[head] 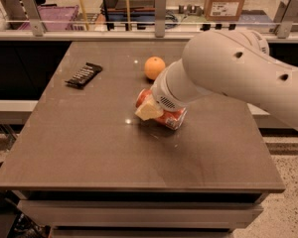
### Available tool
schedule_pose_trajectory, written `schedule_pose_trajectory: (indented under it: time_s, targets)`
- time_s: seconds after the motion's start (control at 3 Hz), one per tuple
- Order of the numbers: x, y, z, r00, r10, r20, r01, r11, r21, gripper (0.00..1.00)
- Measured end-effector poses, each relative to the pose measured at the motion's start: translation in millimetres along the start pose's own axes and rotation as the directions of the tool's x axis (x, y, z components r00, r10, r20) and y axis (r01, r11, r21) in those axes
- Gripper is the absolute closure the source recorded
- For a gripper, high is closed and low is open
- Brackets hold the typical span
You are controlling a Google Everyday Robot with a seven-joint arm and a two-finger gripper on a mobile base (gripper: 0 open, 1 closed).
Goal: Knock coke can over
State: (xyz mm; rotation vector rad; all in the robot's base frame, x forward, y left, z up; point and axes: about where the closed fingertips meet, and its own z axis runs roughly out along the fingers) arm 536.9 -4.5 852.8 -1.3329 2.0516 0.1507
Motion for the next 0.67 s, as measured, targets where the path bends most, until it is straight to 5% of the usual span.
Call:
schedule_pose_trajectory:
  time_s: [0.33, 0.67]
  targets:
    - [-1.3, 0.8, -0.8, 1.0, -0.003, 0.001, 0.003, 1.0, 0.001, 0.0]
    - [-1.3, 0.8, -0.8, 1.0, -0.003, 0.001, 0.003, 1.0, 0.001, 0.0]
